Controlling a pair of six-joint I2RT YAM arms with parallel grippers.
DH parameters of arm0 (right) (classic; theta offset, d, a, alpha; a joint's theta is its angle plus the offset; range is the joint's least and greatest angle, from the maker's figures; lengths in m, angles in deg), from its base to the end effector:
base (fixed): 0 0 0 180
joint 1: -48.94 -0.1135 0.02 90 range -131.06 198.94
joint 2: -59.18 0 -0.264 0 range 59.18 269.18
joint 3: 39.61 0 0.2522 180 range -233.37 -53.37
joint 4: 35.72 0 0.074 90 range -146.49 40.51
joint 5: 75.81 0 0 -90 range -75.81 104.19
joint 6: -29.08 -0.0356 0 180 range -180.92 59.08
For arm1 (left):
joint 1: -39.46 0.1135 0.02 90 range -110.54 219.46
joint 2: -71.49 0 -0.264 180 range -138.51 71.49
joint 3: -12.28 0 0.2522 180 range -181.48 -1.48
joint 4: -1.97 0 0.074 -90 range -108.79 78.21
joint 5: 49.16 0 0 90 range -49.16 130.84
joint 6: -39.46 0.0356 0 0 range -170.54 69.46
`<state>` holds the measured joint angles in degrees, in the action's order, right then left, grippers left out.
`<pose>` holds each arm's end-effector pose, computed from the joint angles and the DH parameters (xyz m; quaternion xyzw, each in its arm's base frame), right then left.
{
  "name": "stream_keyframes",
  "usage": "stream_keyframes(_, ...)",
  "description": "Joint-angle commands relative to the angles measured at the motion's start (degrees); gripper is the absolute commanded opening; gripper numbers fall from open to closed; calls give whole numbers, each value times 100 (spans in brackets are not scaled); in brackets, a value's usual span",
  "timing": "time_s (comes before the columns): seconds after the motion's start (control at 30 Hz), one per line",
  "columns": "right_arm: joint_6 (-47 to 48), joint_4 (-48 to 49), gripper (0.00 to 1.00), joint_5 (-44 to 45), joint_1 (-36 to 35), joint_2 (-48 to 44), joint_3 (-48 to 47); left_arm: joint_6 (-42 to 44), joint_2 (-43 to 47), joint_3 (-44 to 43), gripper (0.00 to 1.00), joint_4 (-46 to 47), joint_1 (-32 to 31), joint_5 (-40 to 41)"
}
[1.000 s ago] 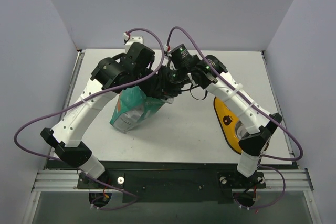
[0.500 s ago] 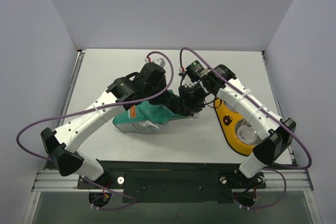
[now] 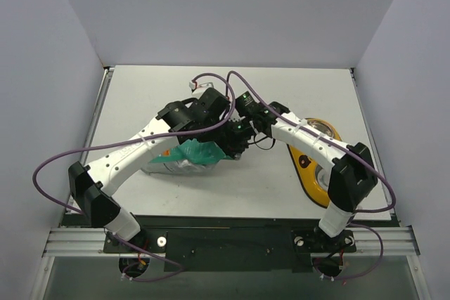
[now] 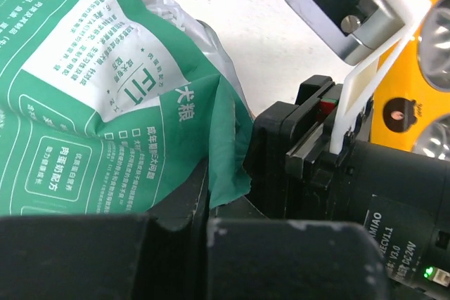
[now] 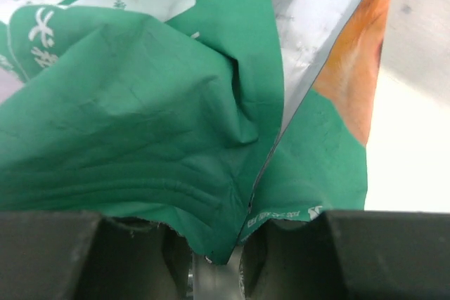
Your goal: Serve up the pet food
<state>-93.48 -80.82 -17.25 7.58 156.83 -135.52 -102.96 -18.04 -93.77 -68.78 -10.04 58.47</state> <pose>0.2719 0.2641 0.2914 -0.1680 0.8848 0.4142 0.1314 0.2178 -0.2384 0.3616 -0.0710 0.9389 -0.1439 0.3044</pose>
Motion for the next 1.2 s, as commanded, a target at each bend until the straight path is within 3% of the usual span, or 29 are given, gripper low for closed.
stream_keyframes(0.0, -706, 2727, 0, -1230, -127, -69, 453, -409, 392, -694, 0, 497, -254, -480)
stream_keyframes(0.17, -1725, 4403, 0, -1847, 67, -518, 911, -225, 595, -956, 0, 198, -227, -14)
stream_keyframes(0.47, -2325, 4794, 0, -1848, 102, -263, 358, 442, 490, -2186, 0, -690, -201, 803)
stream_keyframes(0.6, -2975, 5338, 0, -2015, 234, -720, 972, 864, 341, -2810, 0, -1059, -183, 1145)
stream_keyframes(0.9, -3099, 4338, 0, -1962, 427, -1590, 1385, 1384, 586, -2777, 0, -1016, -139, 1524)
stream_keyframes(1.17, -2844, 2977, 0, -1997, 822, -2065, 1140, 1209, 1069, -1873, 0, -612, -61, 1191)
